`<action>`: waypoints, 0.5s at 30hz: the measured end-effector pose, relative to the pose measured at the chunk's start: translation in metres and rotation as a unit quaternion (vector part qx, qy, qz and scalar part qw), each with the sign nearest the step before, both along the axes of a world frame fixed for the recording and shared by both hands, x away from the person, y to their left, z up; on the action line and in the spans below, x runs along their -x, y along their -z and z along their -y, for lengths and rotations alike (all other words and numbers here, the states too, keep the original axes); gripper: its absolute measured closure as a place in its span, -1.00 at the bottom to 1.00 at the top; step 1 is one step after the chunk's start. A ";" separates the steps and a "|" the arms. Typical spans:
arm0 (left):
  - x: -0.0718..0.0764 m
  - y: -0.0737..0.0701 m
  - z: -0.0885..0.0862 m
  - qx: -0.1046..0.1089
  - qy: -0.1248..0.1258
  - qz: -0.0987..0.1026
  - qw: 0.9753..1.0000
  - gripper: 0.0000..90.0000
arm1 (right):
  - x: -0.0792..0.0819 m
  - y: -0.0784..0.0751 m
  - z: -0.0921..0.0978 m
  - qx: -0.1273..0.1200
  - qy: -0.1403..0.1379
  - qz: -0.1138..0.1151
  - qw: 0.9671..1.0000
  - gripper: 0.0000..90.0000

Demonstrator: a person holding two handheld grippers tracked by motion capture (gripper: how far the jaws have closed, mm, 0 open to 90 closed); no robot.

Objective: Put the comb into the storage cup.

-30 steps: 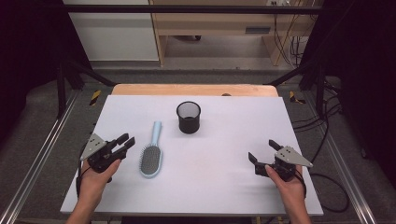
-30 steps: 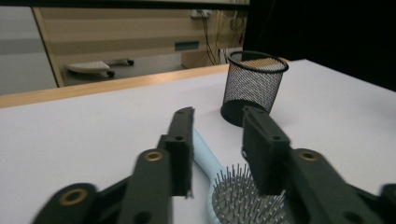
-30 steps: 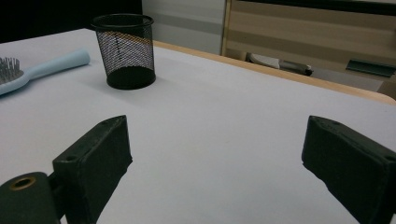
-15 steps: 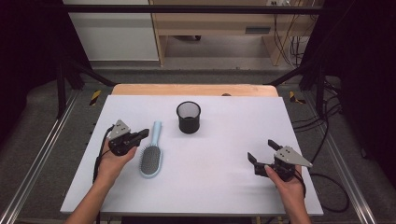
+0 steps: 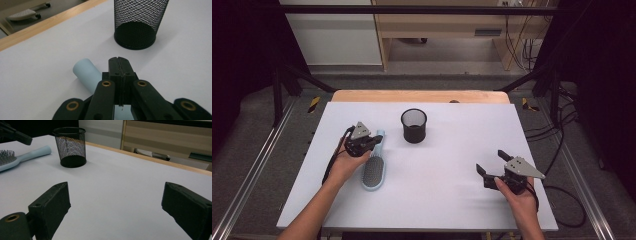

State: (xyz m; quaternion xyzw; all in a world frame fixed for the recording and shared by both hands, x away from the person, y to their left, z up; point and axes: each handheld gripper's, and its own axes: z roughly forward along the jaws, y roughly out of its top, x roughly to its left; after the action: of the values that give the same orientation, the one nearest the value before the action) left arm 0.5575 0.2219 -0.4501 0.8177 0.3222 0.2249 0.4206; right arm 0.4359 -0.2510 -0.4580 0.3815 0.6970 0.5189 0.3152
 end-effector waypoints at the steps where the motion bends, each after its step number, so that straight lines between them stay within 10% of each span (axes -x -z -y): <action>1: -0.002 0.000 0.001 -0.003 0.001 -0.002 1.000 1.00 | 0.000 0.000 0.000 -0.001 0.000 0.000 1.000 -0.82; 15: -0.010 0.012 0.011 -0.035 0.027 -0.031 0.999 1.00 | 0.001 -0.001 -0.001 0.000 -0.006 0.002 1.000 -0.82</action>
State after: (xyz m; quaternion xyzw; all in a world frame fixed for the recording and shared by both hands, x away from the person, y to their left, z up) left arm 0.5680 0.2110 -0.4625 0.8467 0.3052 0.1991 0.3877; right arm 0.4345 -0.2499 -0.4569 0.3767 0.6985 0.5217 0.3130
